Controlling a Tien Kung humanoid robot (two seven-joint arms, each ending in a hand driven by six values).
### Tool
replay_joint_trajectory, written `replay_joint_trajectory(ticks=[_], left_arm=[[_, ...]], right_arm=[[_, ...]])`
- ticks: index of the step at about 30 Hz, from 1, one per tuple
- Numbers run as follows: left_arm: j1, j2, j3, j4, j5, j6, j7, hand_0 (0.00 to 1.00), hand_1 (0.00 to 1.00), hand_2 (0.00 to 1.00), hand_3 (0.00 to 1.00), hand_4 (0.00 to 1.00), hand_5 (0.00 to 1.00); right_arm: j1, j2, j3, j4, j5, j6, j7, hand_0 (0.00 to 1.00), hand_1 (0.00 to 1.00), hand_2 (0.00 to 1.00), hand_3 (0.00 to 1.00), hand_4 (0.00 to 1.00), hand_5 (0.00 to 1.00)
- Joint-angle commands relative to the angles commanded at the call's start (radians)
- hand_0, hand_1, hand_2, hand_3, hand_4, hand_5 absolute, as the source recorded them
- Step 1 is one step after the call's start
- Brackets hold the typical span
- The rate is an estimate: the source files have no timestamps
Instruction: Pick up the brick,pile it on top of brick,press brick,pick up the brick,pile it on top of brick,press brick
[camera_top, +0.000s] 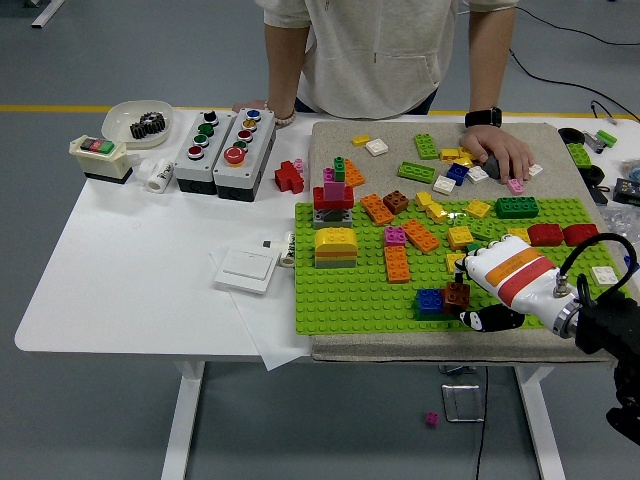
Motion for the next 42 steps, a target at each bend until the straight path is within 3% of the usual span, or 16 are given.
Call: replay_joint_trajectory(ticks=[15, 16, 22, 42], left_arm=[[-0.005, 0.001, 0.005, 0.0, -0.008, 0.001, -0.003, 0.756, 0.726, 0.712, 0.587, 0.642, 0.664], [-0.005, 0.001, 0.005, 0.0, -0.008, 0.001, -0.003, 0.756, 0.725, 0.713, 0.587, 0.642, 0.664], [-0.007, 0.002, 0.006, 0.0, -0.01, 0.001, -0.004, 0.754, 0.725, 0.713, 0.587, 0.642, 0.664], [-0.01, 0.003, 0.007, 0.0, -0.012, 0.001, -0.005, 0.752, 0.724, 0.714, 0.586, 0.642, 0.664]], right_arm=[[0.009, 0.002, 0.004, -0.014, 0.0, -0.001, 0.008, 0.247, 0.356, 0.588, 0.566, 0.783, 0.48], [0.009, 0.001, 0.005, -0.014, 0.0, -0.001, 0.009, 0.254, 0.359, 0.627, 0.571, 0.801, 0.492], [0.011, 0.001, 0.007, -0.014, 0.0, -0.001, 0.01, 0.257, 0.361, 0.647, 0.581, 0.812, 0.496], [0.009, -0.004, 0.017, -0.003, 0.0, 0.006, 0.01, 0.266, 0.366, 0.638, 0.585, 0.818, 0.497]])
